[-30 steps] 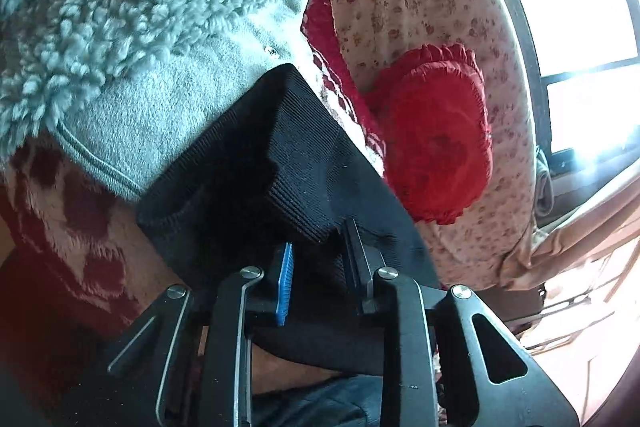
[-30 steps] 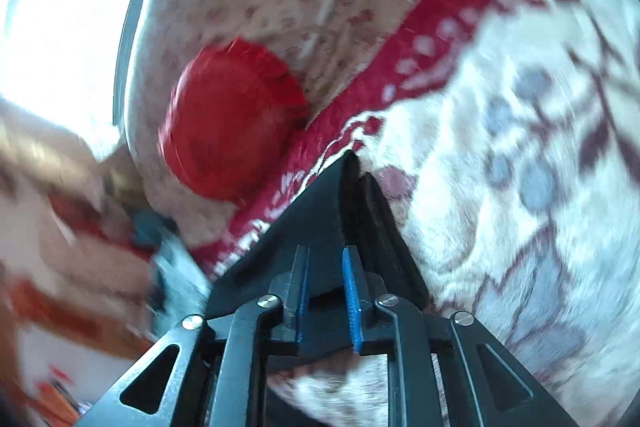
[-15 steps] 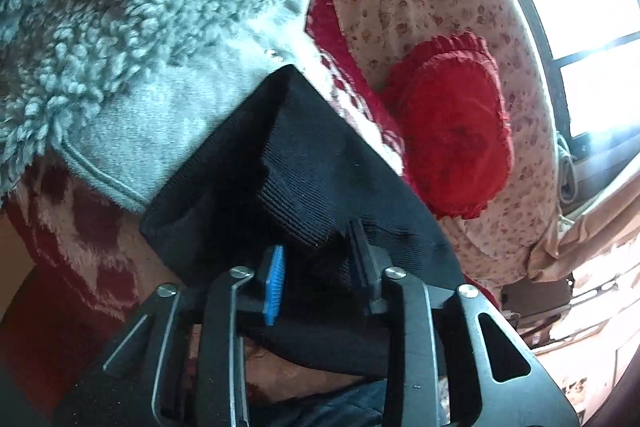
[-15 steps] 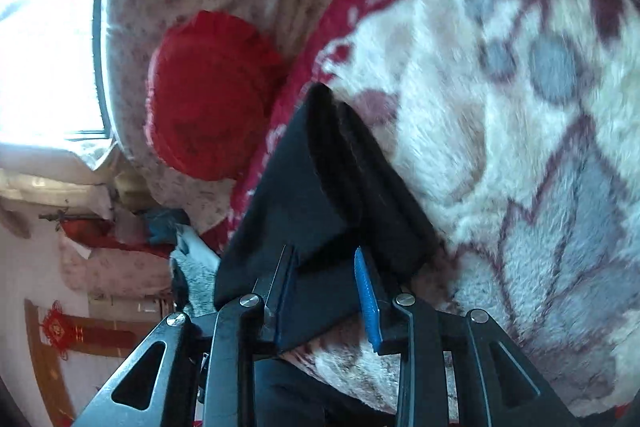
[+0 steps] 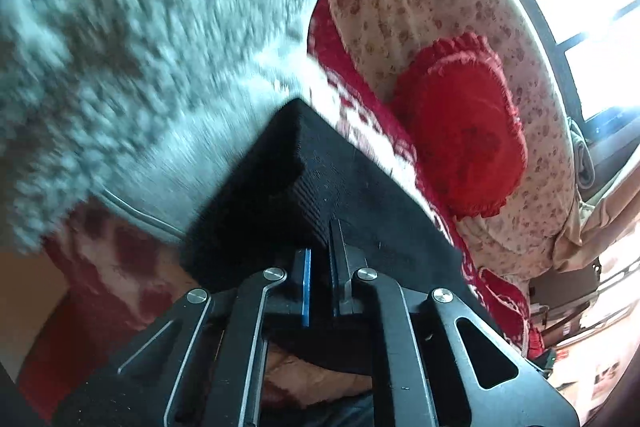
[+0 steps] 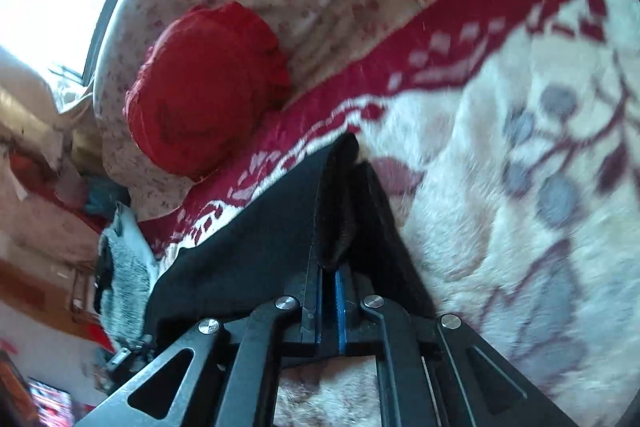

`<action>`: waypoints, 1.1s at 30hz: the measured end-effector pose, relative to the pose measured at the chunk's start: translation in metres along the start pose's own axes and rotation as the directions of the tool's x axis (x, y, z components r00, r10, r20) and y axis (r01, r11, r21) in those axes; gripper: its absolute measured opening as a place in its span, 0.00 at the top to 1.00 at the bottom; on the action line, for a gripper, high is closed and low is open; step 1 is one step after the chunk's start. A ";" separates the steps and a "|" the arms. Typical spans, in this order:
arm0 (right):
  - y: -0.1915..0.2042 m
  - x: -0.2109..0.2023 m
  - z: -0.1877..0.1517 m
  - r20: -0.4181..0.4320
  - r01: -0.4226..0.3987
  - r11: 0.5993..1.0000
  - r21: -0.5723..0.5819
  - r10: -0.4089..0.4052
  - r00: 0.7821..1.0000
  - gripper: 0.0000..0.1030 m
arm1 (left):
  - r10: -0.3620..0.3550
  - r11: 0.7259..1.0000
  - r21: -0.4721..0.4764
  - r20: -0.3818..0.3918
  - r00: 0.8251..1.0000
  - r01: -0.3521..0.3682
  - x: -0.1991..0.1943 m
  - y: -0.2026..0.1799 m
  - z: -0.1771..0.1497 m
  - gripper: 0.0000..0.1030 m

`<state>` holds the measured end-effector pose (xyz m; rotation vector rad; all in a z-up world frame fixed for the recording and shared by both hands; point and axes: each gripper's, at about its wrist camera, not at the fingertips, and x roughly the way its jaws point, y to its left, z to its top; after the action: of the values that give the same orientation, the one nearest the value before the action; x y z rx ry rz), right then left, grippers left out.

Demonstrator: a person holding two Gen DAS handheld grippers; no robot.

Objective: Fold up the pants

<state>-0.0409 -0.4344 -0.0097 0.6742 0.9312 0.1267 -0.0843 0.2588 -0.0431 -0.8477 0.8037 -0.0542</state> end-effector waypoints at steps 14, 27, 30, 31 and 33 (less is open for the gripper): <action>-0.005 -0.005 -0.011 -0.032 0.148 0.985 -0.085 -0.151 0.988 0.96 | 0.061 0.993 0.098 -0.003 0.998 -0.061 -0.012 0.013 -0.026 0.96; -0.009 -0.021 -0.020 -0.005 0.119 0.992 -0.050 -0.119 0.993 0.96 | 0.067 0.996 0.065 0.026 0.997 -0.068 -0.025 0.024 -0.034 0.96; -0.012 -0.023 -0.021 -0.005 0.120 0.992 -0.040 -0.120 0.993 0.96 | 0.067 0.994 0.086 0.025 0.997 -0.069 -0.026 0.023 -0.035 0.96; -0.015 -0.024 -0.021 -0.006 0.121 0.992 -0.030 -0.122 0.993 0.96 | 0.071 0.994 0.082 0.020 0.997 -0.072 -0.023 0.025 -0.034 0.96; -0.018 -0.027 -0.021 -0.001 0.111 0.994 -0.017 -0.111 0.994 0.97 | 0.068 0.995 0.069 0.002 0.998 -0.068 -0.019 0.032 -0.034 0.96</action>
<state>-0.0765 -0.4494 -0.0101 0.6058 0.9663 0.0365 -0.1279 0.2647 -0.0666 -0.7540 0.8262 -0.0216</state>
